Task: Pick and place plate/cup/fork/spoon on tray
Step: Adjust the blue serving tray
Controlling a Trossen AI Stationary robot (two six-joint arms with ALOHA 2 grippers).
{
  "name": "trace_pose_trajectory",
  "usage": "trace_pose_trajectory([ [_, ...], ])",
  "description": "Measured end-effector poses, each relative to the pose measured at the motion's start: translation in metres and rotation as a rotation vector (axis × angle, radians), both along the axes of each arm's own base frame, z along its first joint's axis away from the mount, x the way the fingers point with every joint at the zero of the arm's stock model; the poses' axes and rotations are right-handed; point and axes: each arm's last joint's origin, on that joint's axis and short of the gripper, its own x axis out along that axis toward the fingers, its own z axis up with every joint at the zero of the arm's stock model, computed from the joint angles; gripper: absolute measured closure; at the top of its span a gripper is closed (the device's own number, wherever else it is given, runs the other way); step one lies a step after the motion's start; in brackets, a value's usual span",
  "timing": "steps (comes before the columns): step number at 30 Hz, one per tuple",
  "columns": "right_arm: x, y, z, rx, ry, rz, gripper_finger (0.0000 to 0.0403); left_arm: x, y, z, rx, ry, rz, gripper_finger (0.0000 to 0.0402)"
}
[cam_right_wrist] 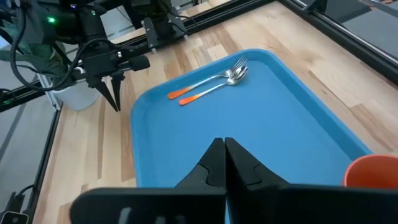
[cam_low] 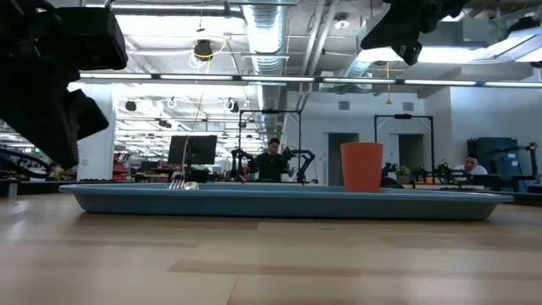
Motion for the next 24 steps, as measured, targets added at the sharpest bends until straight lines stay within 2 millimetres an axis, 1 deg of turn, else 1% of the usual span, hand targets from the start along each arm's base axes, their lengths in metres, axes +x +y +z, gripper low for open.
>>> trace_pose_trajectory([
  [4,0.0,0.0,0.0,0.0,0.0,0.0,0.0396,0.003,-0.001,-0.011,0.004,0.047,-0.01,0.0401],
  [9,0.0,0.0,0.0,0.004,-0.001,-0.002,0.0396,0.011,-0.002,-0.022,0.002,0.055,0.031,0.0401],
  [14,0.0,0.0,0.0,0.006,0.0,-0.003,0.0396,0.019,-0.003,-0.027,0.012,0.07,0.055,0.0401],
  [24,0.0,0.0,0.0,0.007,-0.001,-0.003,0.0396,0.018,-0.001,-0.026,0.006,0.08,0.095,0.0401],
])
